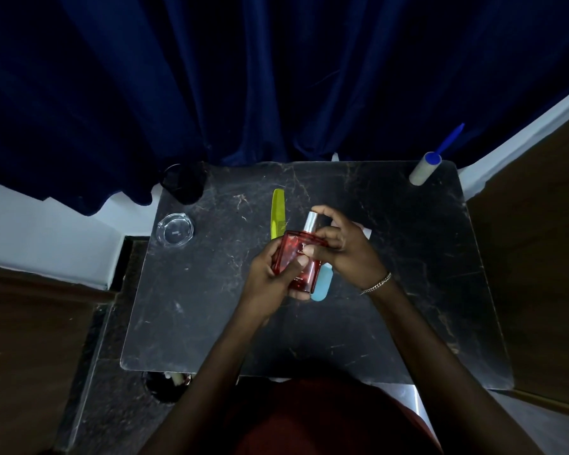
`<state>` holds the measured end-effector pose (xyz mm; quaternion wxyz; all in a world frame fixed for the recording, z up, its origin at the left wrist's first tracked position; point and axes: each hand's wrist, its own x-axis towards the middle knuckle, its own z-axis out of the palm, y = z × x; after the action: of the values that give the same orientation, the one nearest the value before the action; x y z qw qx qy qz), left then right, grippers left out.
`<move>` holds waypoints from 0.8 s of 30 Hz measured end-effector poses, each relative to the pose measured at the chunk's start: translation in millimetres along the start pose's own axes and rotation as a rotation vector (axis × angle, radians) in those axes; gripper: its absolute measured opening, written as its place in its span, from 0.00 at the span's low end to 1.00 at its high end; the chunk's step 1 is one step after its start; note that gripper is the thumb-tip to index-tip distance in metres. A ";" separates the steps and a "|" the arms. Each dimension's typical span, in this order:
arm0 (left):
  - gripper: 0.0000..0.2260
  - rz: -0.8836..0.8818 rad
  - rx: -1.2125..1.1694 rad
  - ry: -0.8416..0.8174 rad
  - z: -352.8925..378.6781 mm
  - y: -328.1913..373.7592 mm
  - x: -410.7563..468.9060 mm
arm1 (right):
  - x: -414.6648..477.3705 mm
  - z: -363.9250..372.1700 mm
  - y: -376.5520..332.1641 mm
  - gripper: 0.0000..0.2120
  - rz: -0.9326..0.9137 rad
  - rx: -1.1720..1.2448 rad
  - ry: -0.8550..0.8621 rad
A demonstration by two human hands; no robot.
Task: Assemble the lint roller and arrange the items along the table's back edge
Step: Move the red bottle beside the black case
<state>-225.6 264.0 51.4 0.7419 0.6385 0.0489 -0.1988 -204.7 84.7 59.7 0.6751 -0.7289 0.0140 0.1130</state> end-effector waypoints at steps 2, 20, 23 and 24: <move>0.13 0.004 -0.001 0.005 -0.9 -0.9 1.1 | 2.6 0.4 -0.1 0.34 -0.010 -0.006 0.006; 0.20 -0.002 -0.036 0.080 -41.1 -12.3 21.5 | 26.7 31.6 22.0 0.16 0.213 0.077 -0.053; 0.21 0.003 0.047 0.113 -56.4 -15.5 29.6 | 43.3 42.1 25.4 0.18 0.250 0.063 -0.061; 0.20 0.016 0.068 0.127 -62.6 -17.0 33.9 | 50.0 46.5 27.5 0.17 0.253 0.050 -0.069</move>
<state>-189.4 314.8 13.3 0.7169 0.6749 0.0839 -0.1534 -167.5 134.8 20.6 0.6736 -0.6999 0.0854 0.2217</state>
